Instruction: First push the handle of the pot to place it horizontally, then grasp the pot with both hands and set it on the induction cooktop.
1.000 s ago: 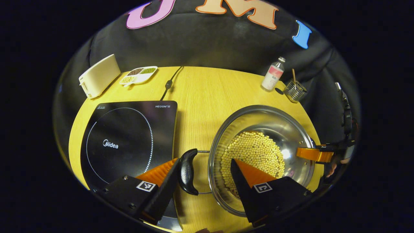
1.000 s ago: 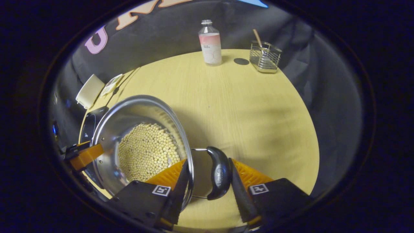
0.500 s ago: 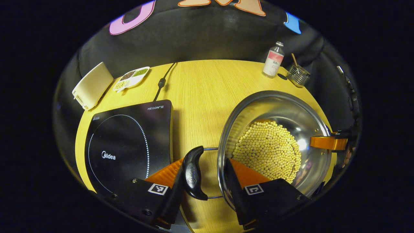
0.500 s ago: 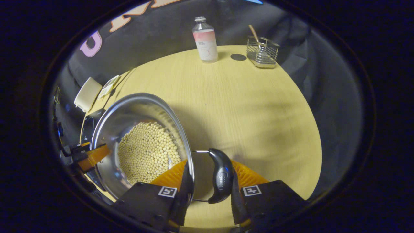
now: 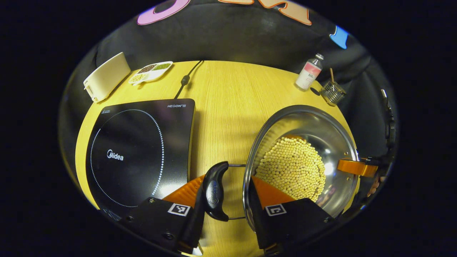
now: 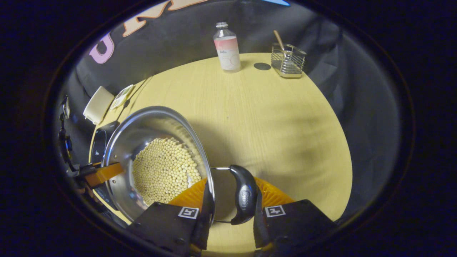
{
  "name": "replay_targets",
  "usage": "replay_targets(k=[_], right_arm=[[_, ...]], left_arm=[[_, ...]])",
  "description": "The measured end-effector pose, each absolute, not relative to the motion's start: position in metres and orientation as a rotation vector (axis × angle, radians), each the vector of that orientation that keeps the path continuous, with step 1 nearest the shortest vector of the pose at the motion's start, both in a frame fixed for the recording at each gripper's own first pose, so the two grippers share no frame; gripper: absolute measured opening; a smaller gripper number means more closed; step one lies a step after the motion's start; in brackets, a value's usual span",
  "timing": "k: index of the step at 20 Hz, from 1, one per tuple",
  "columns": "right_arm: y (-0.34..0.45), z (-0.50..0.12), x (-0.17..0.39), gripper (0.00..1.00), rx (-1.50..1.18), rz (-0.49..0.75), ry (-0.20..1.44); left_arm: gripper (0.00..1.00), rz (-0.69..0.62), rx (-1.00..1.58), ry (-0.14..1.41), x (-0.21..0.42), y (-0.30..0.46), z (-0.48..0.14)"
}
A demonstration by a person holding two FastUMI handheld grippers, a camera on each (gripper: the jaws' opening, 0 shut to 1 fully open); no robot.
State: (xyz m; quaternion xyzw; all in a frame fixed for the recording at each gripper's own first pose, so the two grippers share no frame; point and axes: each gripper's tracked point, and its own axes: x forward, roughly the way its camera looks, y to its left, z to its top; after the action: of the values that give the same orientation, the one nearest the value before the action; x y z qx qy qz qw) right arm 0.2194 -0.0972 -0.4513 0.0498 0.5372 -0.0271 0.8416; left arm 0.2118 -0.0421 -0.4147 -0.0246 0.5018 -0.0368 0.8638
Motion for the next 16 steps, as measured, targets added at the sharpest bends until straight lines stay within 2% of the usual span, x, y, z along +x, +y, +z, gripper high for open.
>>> replay_targets(k=[3, 4, 5, 7, 9, 10, 11, 13, 15, 16], right_arm=[[-0.09, -0.435, 0.212, 0.45, 0.131, -0.053, 1.125], [-0.087, -0.429, 0.21, 0.52, 0.127, -0.049, 1.116], [-0.083, -0.425, 0.209, 0.52, 0.118, -0.041, 1.108], [-0.075, -0.416, 0.208, 0.45, 0.119, -0.033, 1.101], [-0.066, -0.407, 0.206, 0.45, 0.114, -0.02, 1.092], [-0.061, -0.402, 0.206, 0.52, 0.105, -0.012, 1.085], [-0.054, -0.398, 0.205, 0.45, 0.1, -0.005, 1.081], [-0.041, -0.393, 0.201, 0.45, 0.102, 0.006, 1.084], [-0.029, -0.391, 0.198, 0.52, 0.108, 0.022, 1.09], [-0.023, -0.389, 0.197, 0.45, 0.11, 0.026, 1.09]], left_arm=[[0.6, -0.081, -0.065, 1.025, 0.209, -0.038, -0.397], [0.6, -0.077, -0.079, 1.018, 0.208, -0.036, -0.392], [0.62, -0.077, -0.083, 1.012, 0.205, -0.033, -0.387], [0.63, -0.073, -0.081, 0.995, 0.2, -0.026, -0.377], [0.6, -0.063, -0.095, 0.985, 0.195, -0.019, -0.367], [0.6, -0.057, -0.107, 0.985, 0.192, -0.014, -0.363], [0.62, -0.05, -0.113, 0.986, 0.188, -0.01, -0.358], [0.6, -0.037, -0.1, 0.983, 0.182, 0.002, -0.349], [0.6, -0.024, -0.084, 0.982, 0.177, 0.013, -0.341], [0.6, -0.017, -0.085, 0.982, 0.175, 0.018, -0.337]])
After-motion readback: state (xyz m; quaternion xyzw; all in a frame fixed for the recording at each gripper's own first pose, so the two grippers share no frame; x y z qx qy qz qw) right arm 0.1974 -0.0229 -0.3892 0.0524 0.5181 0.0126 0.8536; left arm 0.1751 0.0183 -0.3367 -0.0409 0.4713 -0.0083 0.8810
